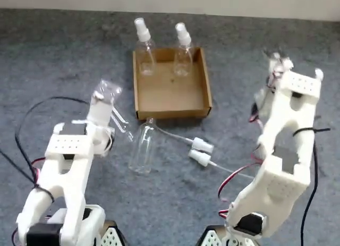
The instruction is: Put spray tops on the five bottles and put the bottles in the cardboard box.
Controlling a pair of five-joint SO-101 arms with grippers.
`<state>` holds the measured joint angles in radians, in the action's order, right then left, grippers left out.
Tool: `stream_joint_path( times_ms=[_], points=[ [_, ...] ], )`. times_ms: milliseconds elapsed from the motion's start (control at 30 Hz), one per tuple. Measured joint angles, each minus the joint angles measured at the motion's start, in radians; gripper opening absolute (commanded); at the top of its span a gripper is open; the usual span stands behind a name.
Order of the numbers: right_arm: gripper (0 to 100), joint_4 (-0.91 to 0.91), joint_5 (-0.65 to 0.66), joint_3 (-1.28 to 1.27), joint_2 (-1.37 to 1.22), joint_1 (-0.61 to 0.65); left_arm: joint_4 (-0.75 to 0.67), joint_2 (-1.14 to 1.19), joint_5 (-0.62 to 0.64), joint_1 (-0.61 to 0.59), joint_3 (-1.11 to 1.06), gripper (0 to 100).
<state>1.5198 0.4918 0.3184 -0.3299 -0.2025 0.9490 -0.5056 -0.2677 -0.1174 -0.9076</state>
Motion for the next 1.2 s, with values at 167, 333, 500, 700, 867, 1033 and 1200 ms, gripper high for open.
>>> stream_joint_path(
  times_ms=[167,333,500,700,867,1033,1200],
  points=[
    [0.5,0.011,-0.109,-0.037,0.276,0.215,0.163,-0.13,0.077,0.002,0.227,0],
    [0.5,-0.166,-0.181,-0.319,0.601,0.428,0.23,-0.285,0.19,0.002,0.391,0],
    [0.4,-0.493,-0.192,-0.796,0.925,0.644,0.216,-0.434,0.373,0.002,0.416,0],
    [0.4,-0.746,-0.192,-1.269,1.135,0.832,0.124,-0.615,0.577,0.002,0.393,0],
    [0.4,-0.898,-0.192,-1.381,1.158,0.931,0.026,-0.807,0.758,0.002,0.285,0],
    [0.4,-1.08,-0.192,-1.482,1.162,1.005,-0.031,-1.02,0.793,0.008,0.129,0],
    [0.4,-1.189,-0.192,-1.553,1.162,1.043,-0.135,-1.194,0.793,0.008,-0.075,0]
  ],
)
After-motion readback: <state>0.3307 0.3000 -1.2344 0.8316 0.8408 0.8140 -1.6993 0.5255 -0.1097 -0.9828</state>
